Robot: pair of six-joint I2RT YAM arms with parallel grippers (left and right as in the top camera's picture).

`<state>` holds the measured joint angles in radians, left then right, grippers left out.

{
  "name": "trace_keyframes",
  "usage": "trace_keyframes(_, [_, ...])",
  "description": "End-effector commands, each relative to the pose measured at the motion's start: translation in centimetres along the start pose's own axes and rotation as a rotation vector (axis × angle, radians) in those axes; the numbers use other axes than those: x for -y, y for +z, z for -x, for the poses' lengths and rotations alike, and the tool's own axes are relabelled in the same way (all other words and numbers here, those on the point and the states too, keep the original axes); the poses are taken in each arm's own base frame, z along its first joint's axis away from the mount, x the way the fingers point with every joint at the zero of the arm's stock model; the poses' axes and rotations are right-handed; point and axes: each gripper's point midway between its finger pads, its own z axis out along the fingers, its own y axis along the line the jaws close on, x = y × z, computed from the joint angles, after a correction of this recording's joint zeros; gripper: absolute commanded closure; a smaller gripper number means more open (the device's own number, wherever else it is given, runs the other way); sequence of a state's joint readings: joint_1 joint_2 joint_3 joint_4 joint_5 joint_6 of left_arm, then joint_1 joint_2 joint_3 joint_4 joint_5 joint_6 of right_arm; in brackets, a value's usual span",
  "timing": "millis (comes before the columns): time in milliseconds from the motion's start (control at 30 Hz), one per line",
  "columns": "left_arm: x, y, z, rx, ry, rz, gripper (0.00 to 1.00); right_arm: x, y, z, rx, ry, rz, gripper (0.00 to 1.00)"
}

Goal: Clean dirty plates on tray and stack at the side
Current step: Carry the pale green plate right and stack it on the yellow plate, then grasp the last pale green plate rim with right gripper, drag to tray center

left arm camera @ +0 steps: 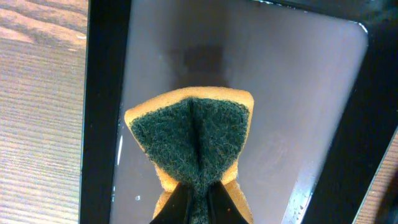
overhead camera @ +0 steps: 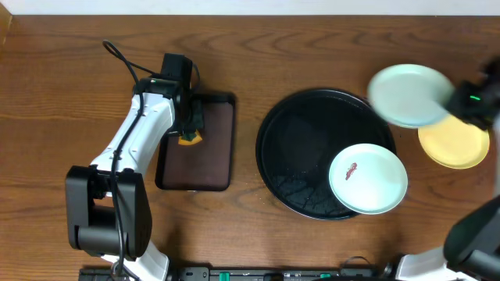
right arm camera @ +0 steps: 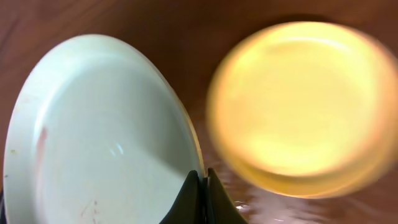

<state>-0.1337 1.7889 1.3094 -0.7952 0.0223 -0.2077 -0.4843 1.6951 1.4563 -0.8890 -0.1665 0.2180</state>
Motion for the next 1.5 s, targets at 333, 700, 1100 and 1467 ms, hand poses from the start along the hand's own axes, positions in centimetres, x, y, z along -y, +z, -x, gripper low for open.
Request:
trace_keyframes(333, [-0.2,0.5,-0.1,-0.008,0.012,0.014,0.93,12.8,-0.4,-0.5,-0.003,0.302,-0.094,0.99])
trace_keyframes(700, [-0.2,0.5,-0.1,-0.008,0.012,0.014,0.92,13.4,3.1,-3.2,-0.020,0.358,-0.113,0.54])
trace_keyframes(1100, [-0.2,0.5,-0.1,-0.008,0.013,0.014,0.93,0.5,-1.6,-8.4,-0.373,0.036,-0.037,0.67])
trace_keyframes(1467, [-0.4,0.4,-0.7,-0.032,0.014,0.021,0.92,-0.7,-0.3,-17.8,-0.564,-0.231,-0.382,0.69])
